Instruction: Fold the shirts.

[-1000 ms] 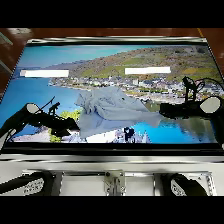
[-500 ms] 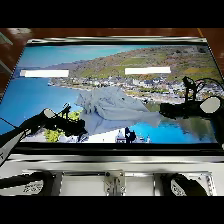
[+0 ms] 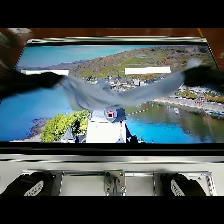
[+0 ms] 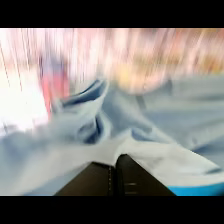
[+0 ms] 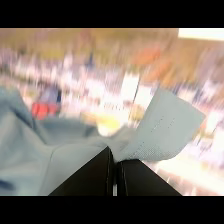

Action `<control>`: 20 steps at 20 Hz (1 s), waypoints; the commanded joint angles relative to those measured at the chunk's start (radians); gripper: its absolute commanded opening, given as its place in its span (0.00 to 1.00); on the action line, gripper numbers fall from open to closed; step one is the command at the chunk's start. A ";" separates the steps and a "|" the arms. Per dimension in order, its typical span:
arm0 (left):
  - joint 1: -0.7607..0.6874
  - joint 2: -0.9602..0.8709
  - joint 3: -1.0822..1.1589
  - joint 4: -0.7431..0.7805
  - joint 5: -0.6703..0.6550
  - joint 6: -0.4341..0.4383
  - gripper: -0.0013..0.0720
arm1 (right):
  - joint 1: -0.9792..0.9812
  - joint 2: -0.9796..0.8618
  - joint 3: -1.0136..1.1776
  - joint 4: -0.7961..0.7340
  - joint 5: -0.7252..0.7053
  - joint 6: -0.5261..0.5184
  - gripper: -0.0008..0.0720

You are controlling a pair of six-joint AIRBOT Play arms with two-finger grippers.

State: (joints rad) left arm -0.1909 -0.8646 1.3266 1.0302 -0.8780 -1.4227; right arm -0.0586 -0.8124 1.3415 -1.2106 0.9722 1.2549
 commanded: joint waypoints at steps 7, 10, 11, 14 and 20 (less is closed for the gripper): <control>0.000 0.278 0.609 0.383 -0.434 -0.310 0.07 | -0.001 0.296 0.399 -0.212 0.019 0.123 0.10; 0.000 0.278 0.605 0.434 -0.640 -0.322 0.07 | -0.001 0.329 0.399 -0.254 0.184 0.148 0.10; 0.000 0.276 0.590 0.434 -0.646 -0.323 0.07 | -0.001 0.323 0.399 -0.253 0.252 0.148 0.10; 0.000 0.269 0.492 0.463 -0.645 -0.323 0.07 | -0.001 0.267 0.399 -0.258 0.430 0.145 0.10; 0.000 0.175 0.105 0.612 -0.613 -0.322 0.07 | -0.001 0.002 0.230 -0.266 0.613 0.146 0.10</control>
State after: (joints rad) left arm -0.1925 -0.6411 1.5982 1.5452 -1.4998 -1.7432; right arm -0.0586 -0.6991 1.6566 -1.4631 1.4879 1.3994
